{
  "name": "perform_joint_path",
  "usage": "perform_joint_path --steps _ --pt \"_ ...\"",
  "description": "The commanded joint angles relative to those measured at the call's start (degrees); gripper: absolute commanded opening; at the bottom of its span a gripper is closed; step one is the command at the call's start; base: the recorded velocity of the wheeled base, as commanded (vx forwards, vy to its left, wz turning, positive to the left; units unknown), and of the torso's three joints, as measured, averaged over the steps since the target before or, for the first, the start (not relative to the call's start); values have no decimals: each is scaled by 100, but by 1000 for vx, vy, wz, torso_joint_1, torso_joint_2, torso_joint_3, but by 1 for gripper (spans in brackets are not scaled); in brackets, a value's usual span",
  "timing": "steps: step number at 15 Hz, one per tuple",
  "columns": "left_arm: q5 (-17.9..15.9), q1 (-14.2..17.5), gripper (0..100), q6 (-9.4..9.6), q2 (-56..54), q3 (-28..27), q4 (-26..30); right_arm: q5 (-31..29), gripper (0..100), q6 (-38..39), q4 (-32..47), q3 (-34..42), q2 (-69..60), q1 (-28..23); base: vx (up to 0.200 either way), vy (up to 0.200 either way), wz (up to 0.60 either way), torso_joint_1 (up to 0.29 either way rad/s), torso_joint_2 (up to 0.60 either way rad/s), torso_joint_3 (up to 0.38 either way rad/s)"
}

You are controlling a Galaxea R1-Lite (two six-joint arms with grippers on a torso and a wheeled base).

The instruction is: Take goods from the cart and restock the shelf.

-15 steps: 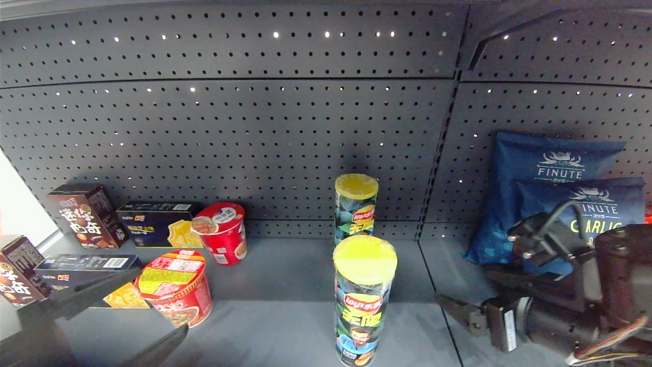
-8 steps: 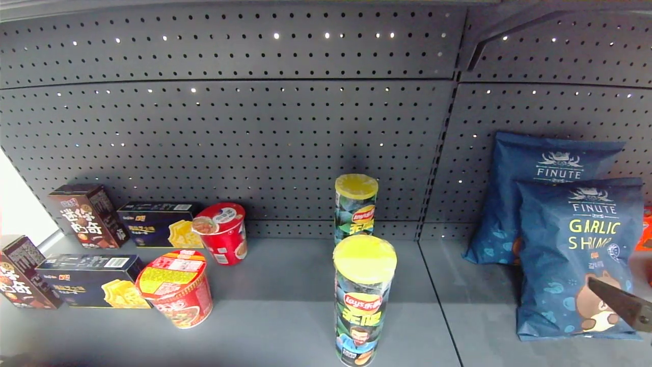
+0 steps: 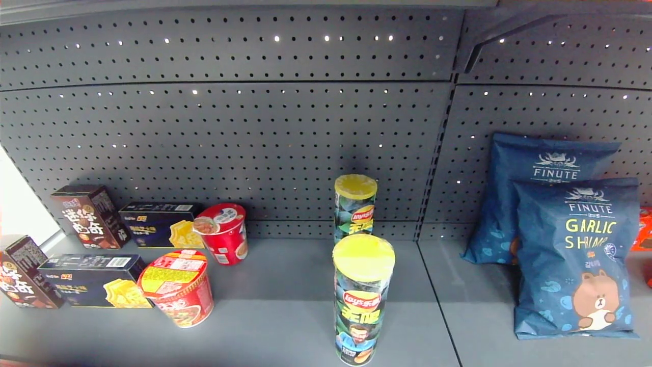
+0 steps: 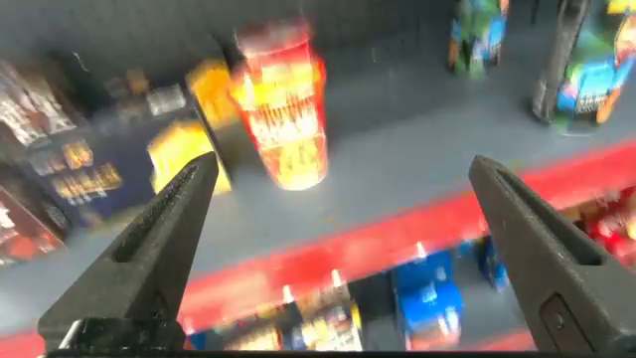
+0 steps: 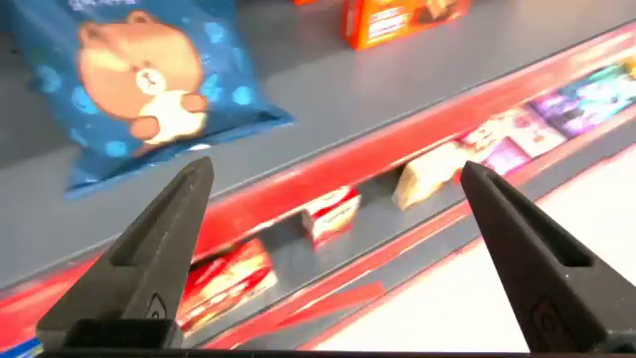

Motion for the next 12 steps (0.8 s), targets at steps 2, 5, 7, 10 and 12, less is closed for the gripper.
perform_joint_path --steps 2,5,7,10,12 --pt "-6 -5 100 -170 -1 13 -14 1893 100 -536 -1919 1532 -389 -115 0 0 0 0 0 0" --pt "2 -5 100 -469 -10 13 -14 1946 100 -449 -1656 1532 -380 -106 0 0 0 0 0 0" --pt "99 -5 100 -513 -1 13 -6 1814 100 -273 -1603 1532 -380 -106 0 0 0 0 0 0" --pt "495 -5 100 -548 -1 13 3 1797 100 -282 -1603 1532 -380 -106 0 0 0 0 0 0" --pt "1136 -5 100 -751 -1 -4 390 1805 100 -282 -1603 1532 -380 -106 0 0 0 0 0 0"
